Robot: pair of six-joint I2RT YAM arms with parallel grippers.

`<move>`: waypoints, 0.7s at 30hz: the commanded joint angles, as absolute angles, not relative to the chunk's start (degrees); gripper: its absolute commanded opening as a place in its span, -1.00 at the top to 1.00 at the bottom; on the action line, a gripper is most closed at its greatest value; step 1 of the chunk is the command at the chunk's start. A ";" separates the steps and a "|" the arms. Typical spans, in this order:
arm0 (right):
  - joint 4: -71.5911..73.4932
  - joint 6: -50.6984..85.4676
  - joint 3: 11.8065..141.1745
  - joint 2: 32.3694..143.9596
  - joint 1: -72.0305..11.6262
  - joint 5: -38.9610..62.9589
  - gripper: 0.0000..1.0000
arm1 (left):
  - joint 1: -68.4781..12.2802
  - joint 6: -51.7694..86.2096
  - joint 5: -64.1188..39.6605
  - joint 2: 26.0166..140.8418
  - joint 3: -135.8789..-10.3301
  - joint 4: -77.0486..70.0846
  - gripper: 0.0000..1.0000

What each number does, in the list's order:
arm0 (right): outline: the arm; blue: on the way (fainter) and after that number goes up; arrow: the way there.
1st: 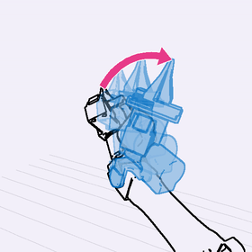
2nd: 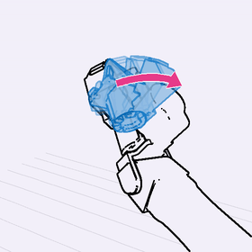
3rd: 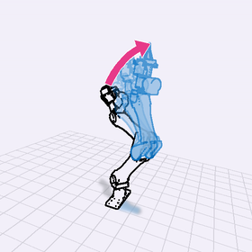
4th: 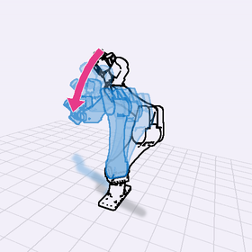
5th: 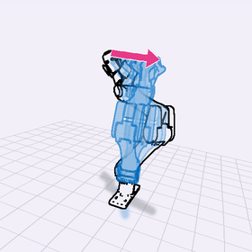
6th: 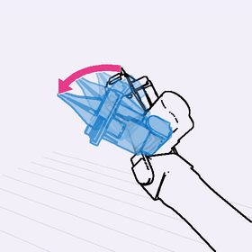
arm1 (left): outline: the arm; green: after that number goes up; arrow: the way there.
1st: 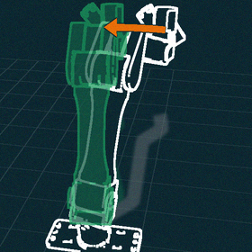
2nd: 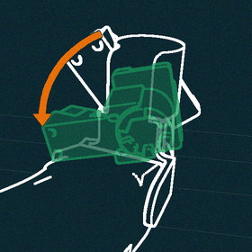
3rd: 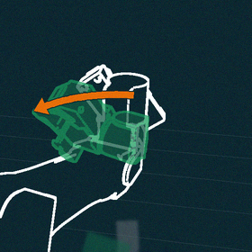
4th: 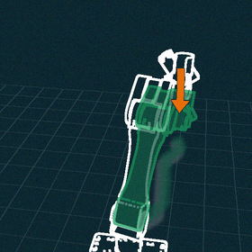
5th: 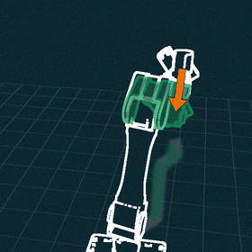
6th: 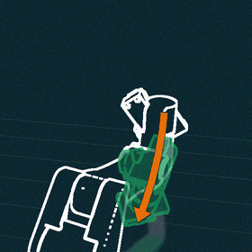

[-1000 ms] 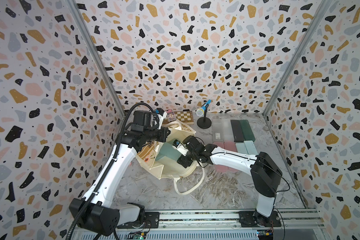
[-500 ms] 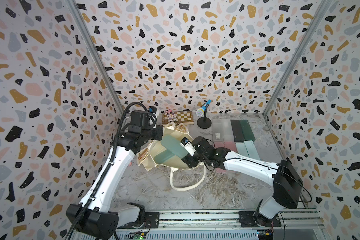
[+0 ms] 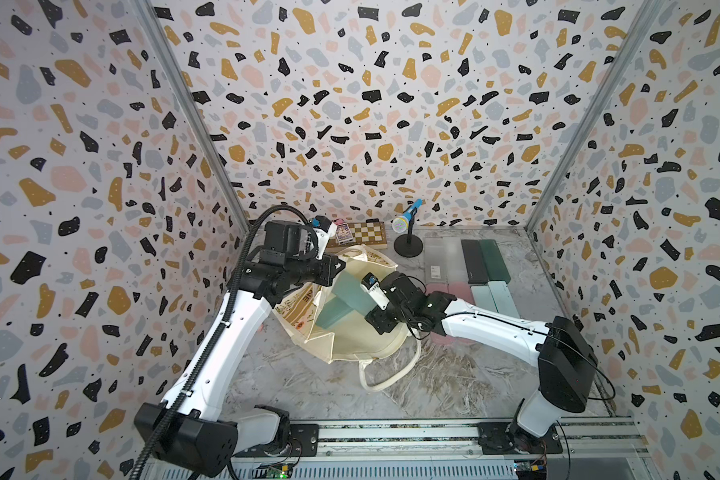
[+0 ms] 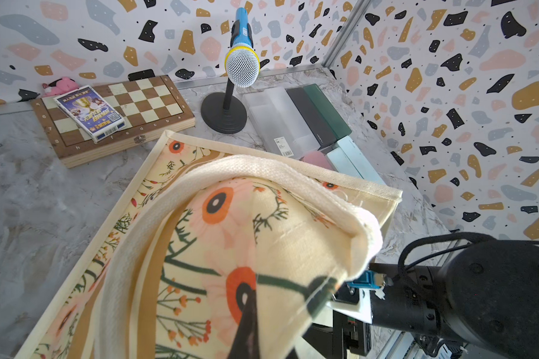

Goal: Take out the pencil case from the canvas bag
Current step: Pick up the pencil case from the canvas bag, then place the pencil case at the center of the board.

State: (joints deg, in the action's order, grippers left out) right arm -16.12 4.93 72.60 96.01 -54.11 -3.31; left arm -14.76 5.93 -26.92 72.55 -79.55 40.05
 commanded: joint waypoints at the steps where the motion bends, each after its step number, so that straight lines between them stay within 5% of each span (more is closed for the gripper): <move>1: -17.22 6.13 74.68 91.95 -53.95 -3.90 -0.05 | -14.77 6.24 -19.76 71.97 -80.75 38.87 1.00; 6: -17.95 7.00 71.13 85.74 -54.03 -2.19 -0.04 | -14.16 8.12 -3.06 71.47 -80.99 40.77 1.00; 12: -18.70 7.82 67.46 79.83 -54.00 -1.74 -0.04 | -13.83 8.10 0.69 70.93 -80.77 40.95 1.00; 21: -20.95 9.21 72.59 85.44 -53.92 -2.15 -0.05 | -15.49 8.83 -24.32 68.43 -80.45 33.63 1.00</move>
State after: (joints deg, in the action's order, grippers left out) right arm -18.17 7.22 68.51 83.22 -54.26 -0.60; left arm -14.96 7.99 -16.99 71.16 -79.55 39.62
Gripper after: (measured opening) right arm 0.776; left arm 0.047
